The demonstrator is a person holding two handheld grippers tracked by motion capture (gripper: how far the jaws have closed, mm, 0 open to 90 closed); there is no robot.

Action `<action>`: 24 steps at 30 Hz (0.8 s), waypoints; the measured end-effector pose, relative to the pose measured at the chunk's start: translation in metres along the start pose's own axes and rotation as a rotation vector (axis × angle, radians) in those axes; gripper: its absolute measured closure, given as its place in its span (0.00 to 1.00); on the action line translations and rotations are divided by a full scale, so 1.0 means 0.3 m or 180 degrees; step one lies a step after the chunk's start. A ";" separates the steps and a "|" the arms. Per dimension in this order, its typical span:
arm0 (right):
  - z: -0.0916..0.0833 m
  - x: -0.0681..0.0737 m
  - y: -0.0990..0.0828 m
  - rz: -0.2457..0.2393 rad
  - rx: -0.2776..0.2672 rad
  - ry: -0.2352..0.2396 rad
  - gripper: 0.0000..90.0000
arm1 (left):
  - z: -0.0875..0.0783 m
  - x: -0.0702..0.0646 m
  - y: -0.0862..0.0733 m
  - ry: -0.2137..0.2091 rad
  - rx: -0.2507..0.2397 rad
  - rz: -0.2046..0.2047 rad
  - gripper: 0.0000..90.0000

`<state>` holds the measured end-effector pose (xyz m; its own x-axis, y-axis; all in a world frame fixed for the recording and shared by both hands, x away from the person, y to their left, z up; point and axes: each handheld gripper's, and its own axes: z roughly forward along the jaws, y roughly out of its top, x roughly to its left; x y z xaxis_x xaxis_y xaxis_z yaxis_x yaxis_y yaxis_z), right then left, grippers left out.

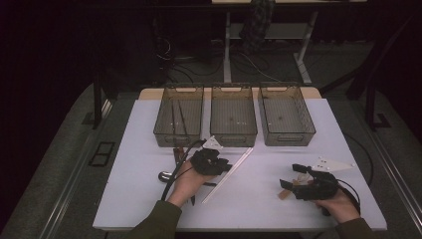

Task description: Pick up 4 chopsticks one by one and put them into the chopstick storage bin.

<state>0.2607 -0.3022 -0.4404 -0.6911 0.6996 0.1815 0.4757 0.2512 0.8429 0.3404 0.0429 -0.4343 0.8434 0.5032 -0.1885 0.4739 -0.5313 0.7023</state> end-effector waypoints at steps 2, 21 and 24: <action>0.000 0.001 -0.001 -0.0008 0.0006 -0.0006 0.21 | 0.013 -0.002 0.004 -0.0011 0.0053 -0.0012 0.82; -0.004 0.000 0.002 -0.0030 -0.0003 -0.0023 0.21 | 0.058 -0.019 0.005 0.0093 0.0258 0.0116 0.88; -0.004 0.000 0.002 -0.0030 -0.0003 -0.0024 0.21 | 0.058 -0.023 0.006 0.0120 0.0276 0.0144 0.88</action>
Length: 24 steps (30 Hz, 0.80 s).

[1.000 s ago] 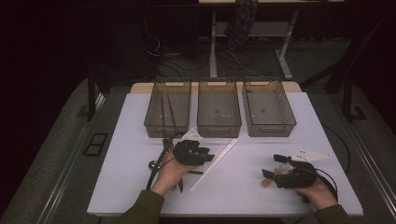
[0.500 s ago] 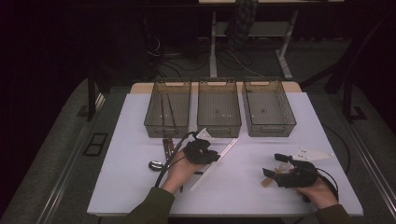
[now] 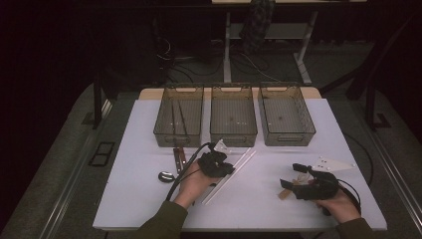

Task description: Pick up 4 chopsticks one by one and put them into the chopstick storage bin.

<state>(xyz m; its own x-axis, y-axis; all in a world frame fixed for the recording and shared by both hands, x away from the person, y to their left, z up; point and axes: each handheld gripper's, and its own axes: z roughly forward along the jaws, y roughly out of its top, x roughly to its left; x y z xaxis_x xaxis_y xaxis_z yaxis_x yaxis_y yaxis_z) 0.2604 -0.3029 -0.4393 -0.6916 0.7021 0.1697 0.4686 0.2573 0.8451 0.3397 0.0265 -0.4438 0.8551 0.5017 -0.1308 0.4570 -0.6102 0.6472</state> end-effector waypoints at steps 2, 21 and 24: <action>0.000 0.000 0.000 -0.0003 -0.0001 0.0001 0.21 | 0.001 -0.006 0.001 0.0027 0.0012 0.0028 0.88; 0.001 0.003 0.001 -0.0009 0.0000 0.0004 0.21 | 0.002 -0.029 0.010 0.0036 0.0077 0.0074 0.92; -0.001 0.003 0.001 -0.0010 -0.0004 0.0003 0.21 | -0.001 -0.029 0.010 0.0036 0.0087 0.0122 0.92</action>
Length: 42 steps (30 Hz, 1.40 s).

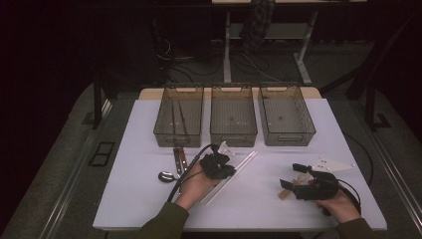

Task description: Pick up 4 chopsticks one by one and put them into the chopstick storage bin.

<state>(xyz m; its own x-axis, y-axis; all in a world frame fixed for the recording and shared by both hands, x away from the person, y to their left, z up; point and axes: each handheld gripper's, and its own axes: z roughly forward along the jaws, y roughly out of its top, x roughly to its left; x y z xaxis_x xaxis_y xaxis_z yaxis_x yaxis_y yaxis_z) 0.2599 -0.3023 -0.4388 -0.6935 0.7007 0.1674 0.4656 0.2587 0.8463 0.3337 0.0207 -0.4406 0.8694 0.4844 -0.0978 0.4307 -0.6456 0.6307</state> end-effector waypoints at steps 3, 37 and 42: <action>-0.002 -0.001 0.000 0.0002 -0.0003 0.0002 0.21 | -0.001 -0.002 -0.001 0.0035 0.0008 0.0027 0.93; 0.000 0.000 0.002 -0.0002 -0.0006 0.0003 0.21 | 0.006 0.006 -0.010 -0.0108 -0.0175 -0.0306 0.94; -0.002 0.000 0.002 -0.0005 -0.0010 0.0002 0.21 | 0.003 -0.006 0.002 -0.0209 -0.0265 -0.0351 0.94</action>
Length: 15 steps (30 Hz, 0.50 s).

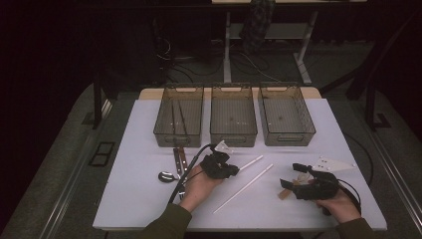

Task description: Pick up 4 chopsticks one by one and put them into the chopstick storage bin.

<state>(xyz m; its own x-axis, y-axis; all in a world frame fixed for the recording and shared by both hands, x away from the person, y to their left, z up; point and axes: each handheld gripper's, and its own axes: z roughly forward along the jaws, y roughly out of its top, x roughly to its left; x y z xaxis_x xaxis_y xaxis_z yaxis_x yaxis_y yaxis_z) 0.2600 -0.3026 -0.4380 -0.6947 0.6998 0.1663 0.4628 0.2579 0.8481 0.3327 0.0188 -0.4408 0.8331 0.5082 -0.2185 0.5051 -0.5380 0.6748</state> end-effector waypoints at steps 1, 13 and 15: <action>0.000 0.000 0.000 0.0000 0.0000 -0.0003 0.21 | 0.000 -0.003 0.004 -0.0018 -0.0016 -0.0012 0.94; -0.002 0.003 0.001 0.0000 -0.0012 0.0006 0.21 | -0.002 -0.036 0.057 -0.0154 -0.0128 -0.0023 0.94; -0.003 0.002 0.001 -0.0004 -0.0020 0.0005 0.21 | -0.010 -0.034 0.057 -0.0165 -0.0149 -0.0033 0.94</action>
<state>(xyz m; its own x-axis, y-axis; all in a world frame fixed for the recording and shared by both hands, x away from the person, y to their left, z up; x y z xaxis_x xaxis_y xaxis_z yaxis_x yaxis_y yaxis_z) 0.2591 -0.3026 -0.4373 -0.6962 0.6984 0.1659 0.4583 0.2546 0.8515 0.3323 0.0064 -0.4249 0.8391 0.4773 -0.2610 0.5037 -0.5003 0.7042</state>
